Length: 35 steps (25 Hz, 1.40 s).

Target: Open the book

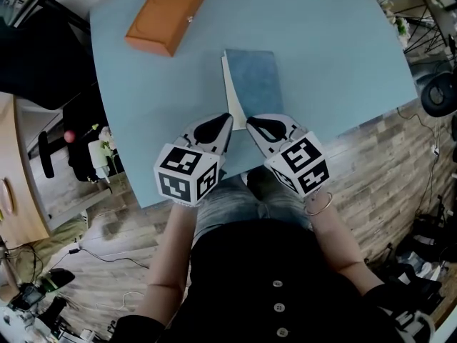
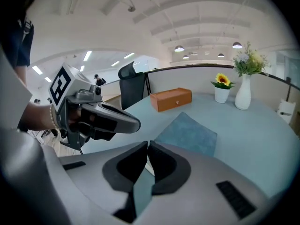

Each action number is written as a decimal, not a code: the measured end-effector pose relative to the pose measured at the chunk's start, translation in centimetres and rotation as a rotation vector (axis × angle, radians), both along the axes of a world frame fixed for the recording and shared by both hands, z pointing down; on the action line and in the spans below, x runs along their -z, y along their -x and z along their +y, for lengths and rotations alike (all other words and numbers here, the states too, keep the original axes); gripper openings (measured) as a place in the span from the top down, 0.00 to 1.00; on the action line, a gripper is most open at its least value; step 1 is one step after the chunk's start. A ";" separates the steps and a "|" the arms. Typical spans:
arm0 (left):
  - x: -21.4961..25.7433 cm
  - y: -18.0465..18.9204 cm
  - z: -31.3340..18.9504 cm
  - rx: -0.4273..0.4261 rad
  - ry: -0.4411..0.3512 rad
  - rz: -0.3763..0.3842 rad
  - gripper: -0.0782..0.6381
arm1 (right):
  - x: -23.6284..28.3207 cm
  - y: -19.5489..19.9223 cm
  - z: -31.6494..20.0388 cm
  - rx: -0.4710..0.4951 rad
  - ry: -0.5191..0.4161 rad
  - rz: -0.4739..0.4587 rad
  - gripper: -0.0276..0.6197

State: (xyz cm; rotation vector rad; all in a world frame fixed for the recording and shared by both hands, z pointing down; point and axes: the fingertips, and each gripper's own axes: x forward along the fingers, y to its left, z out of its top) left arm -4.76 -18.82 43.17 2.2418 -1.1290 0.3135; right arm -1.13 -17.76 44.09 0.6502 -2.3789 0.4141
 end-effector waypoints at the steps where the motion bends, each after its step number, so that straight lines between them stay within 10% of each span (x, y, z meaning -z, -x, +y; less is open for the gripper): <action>1: 0.2 -0.2 0.0 0.007 -0.006 -0.003 0.87 | 0.3 -0.3 0.0 0.002 0.002 -0.015 0.92; 35: 2.2 -11.3 -1.9 -0.032 -0.056 -0.048 0.87 | 5.0 -14.1 -2.7 -0.131 -0.012 -0.196 0.93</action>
